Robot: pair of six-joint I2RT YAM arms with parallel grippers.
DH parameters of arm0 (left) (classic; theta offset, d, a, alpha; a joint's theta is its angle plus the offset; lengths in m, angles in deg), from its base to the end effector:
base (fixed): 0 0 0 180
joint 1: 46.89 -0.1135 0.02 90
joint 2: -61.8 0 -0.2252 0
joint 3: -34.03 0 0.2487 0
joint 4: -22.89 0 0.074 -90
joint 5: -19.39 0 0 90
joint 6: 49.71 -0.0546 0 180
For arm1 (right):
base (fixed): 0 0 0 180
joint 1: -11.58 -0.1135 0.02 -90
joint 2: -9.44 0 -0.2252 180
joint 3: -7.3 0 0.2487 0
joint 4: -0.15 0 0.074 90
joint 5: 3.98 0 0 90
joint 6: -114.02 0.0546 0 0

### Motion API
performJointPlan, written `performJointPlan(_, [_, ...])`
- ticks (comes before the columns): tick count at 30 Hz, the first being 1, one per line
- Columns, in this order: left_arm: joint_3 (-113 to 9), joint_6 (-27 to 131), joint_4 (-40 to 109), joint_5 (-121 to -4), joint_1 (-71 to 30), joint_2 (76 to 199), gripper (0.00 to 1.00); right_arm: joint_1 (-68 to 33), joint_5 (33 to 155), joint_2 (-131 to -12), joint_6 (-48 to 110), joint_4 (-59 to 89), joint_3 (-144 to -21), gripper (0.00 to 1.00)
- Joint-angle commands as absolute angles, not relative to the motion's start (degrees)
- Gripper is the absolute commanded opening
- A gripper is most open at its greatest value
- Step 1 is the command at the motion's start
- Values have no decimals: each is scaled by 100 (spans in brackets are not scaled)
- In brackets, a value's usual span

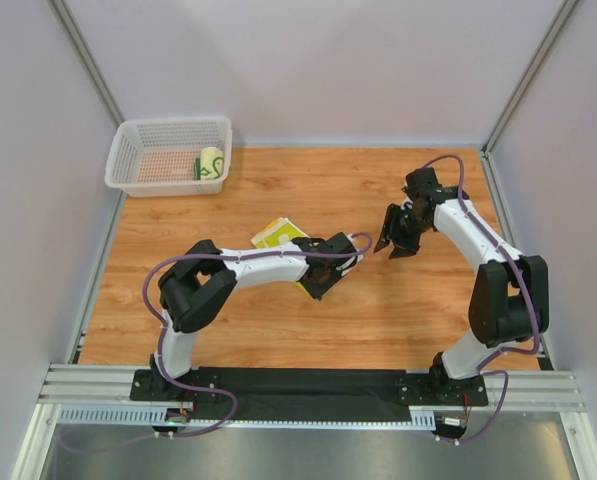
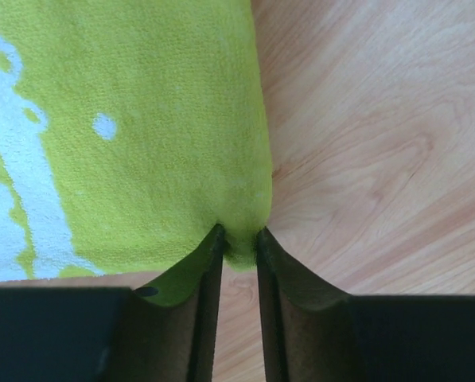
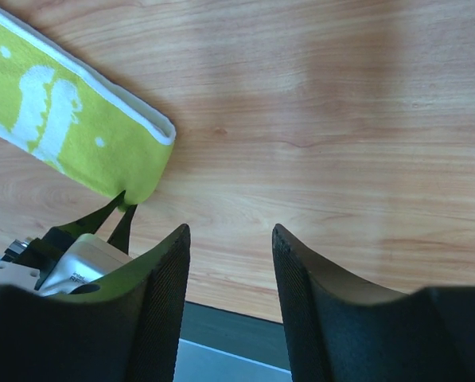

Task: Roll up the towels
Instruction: Roll the towel

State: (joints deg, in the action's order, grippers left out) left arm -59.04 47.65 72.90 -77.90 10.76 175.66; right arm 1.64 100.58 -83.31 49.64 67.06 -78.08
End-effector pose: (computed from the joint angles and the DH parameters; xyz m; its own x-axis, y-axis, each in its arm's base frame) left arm 0.2123 -0.3222 0.1101 -0.6056 0.7187 -0.3415 0.7442 0.6636 0.0767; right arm 0.3048 0.0673 0.1844 -0.9562 0.2573 -0.1397 0.1988 0.9209 0.3354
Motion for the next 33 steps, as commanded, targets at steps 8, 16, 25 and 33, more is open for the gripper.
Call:
performJointPlan(8, [-5718,4812,7227,-7228,734,17158,10,138,12160,-8987,5626,5869,-7733,53])
performJointPlan(16, [-6026,4768,7561,-7202,716,16964,10,-415,12487,-9847,6119,5463,-7961,56])
performJointPlan(25, [-6070,4925,7675,-7105,585,16858,10,-451,12469,-10552,6128,5797,-8251,56])
performJointPlan(33, [-6070,5014,7631,-6833,444,16762,10,-442,12679,-10719,6295,5438,-8172,56])
